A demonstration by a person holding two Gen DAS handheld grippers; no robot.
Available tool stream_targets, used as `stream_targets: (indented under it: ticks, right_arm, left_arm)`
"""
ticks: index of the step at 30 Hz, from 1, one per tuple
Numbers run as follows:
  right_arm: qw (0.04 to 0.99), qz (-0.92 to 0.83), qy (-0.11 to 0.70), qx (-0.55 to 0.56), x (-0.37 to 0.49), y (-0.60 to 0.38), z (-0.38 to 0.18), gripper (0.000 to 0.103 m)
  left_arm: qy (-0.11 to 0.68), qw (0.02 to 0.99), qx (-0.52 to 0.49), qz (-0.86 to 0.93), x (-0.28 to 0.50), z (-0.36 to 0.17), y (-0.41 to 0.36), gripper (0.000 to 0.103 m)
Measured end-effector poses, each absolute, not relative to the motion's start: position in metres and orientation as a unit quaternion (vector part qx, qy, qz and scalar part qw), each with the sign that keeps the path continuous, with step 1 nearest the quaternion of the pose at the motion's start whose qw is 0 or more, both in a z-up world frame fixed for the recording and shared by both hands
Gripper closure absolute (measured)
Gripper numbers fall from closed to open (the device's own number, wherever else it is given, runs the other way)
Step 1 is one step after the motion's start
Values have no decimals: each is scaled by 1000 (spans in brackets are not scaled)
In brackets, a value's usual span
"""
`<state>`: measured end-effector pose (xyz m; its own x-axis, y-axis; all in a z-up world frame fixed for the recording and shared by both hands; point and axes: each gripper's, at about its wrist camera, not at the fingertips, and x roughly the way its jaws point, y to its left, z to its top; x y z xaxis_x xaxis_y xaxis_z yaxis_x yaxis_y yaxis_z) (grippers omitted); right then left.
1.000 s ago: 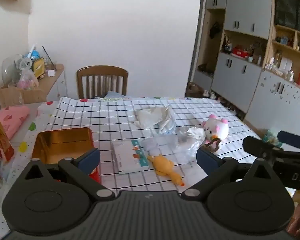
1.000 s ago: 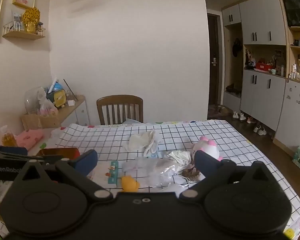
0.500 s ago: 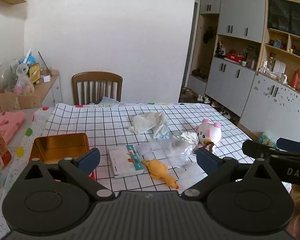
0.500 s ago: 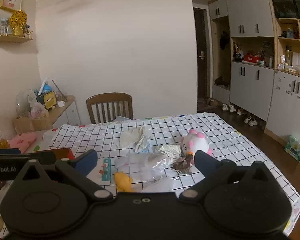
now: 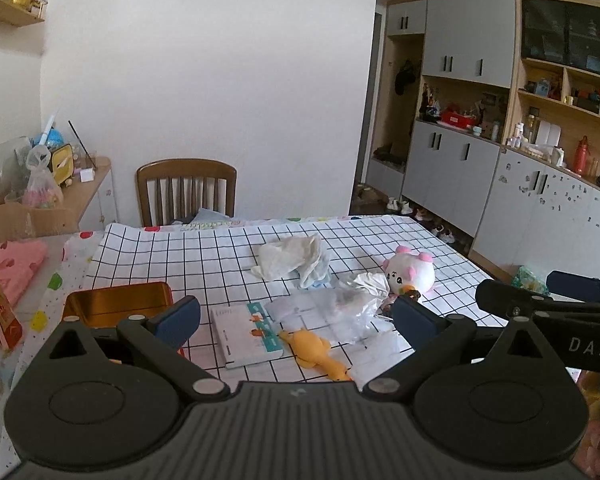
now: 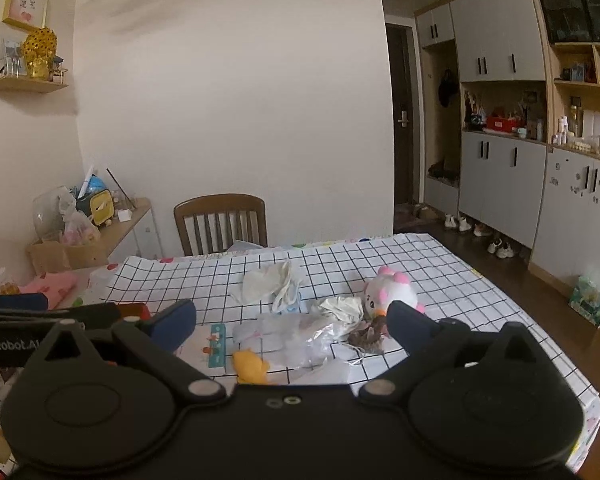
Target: Organize soft objects
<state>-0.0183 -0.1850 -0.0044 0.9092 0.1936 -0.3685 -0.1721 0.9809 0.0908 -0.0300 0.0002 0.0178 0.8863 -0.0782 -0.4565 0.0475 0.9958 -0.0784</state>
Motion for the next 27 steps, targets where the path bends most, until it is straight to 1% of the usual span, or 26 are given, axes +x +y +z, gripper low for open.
stream_targets:
  ticks: [14, 19, 27]
  right_arm:
    - [980, 102, 169, 1, -19, -187, 0, 4]
    - [979, 103, 173, 2, -9, -193, -4, 6]
    - [976, 126, 176, -10, 10, -205, -10, 12]
  left_arm:
    - [230, 971, -49, -39, -21, 18, -4, 0]
    - [234, 969, -63, -41, -14, 16, -7, 0]
    - [243, 967, -69, -32, 6, 13, -20, 0]
